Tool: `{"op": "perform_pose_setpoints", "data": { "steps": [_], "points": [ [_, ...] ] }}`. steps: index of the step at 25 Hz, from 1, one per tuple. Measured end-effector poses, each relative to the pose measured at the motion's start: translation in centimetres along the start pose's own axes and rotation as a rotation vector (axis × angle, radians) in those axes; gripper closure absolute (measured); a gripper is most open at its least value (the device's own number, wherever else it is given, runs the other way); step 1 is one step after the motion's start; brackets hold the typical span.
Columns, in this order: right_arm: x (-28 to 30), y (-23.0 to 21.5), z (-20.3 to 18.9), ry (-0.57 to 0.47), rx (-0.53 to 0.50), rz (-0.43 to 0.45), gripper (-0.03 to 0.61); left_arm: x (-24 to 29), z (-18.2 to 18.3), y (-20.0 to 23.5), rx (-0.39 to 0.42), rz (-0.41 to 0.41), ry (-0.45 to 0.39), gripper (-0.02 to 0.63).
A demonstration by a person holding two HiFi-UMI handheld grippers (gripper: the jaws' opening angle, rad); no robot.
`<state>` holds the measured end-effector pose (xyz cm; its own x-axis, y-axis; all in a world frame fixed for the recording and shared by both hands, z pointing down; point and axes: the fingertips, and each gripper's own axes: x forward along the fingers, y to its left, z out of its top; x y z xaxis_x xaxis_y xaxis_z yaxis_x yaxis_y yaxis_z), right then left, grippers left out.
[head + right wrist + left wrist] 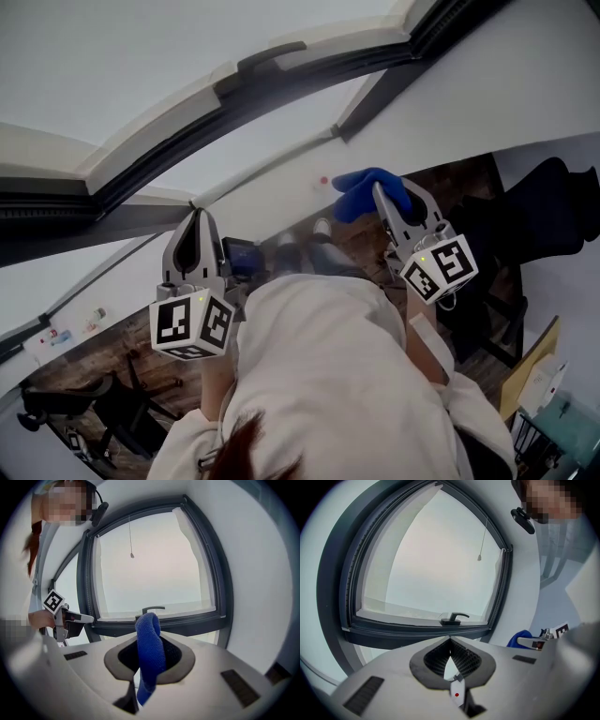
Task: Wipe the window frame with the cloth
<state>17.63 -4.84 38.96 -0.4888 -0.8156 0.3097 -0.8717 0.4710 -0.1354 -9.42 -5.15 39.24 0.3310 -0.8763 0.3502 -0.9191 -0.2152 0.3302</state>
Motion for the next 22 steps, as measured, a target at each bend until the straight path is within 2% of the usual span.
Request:
{"op": "perform_pose_setpoints", "data": {
  "steps": [6,11,16,20,22],
  "points": [
    [4.0,-1.5,1.7,0.002,-0.106,0.065,0.534,0.5,0.1,-2.6,-0.008,0.004,-0.009,0.609],
    [11.0,-2.3,4.0,0.008,-0.185,0.150,0.534,0.4,0.4,-5.7,-0.006,0.004,-0.021,0.609],
    [18.0,-0.5,5.6,0.014,-0.252,0.263,0.534,1.2,-0.2,-9.7,0.027,-0.047,-0.001,0.609],
    [22.2,1.7,4.5,0.070,-0.308,0.345,0.534,1.4,-0.3,-11.4,0.023,-0.065,-0.011,0.608],
    [23.9,2.3,3.1,0.109,-0.323,0.371,0.534,1.3,0.0,-10.9,0.016,-0.032,-0.026,0.609]
  ]
}}
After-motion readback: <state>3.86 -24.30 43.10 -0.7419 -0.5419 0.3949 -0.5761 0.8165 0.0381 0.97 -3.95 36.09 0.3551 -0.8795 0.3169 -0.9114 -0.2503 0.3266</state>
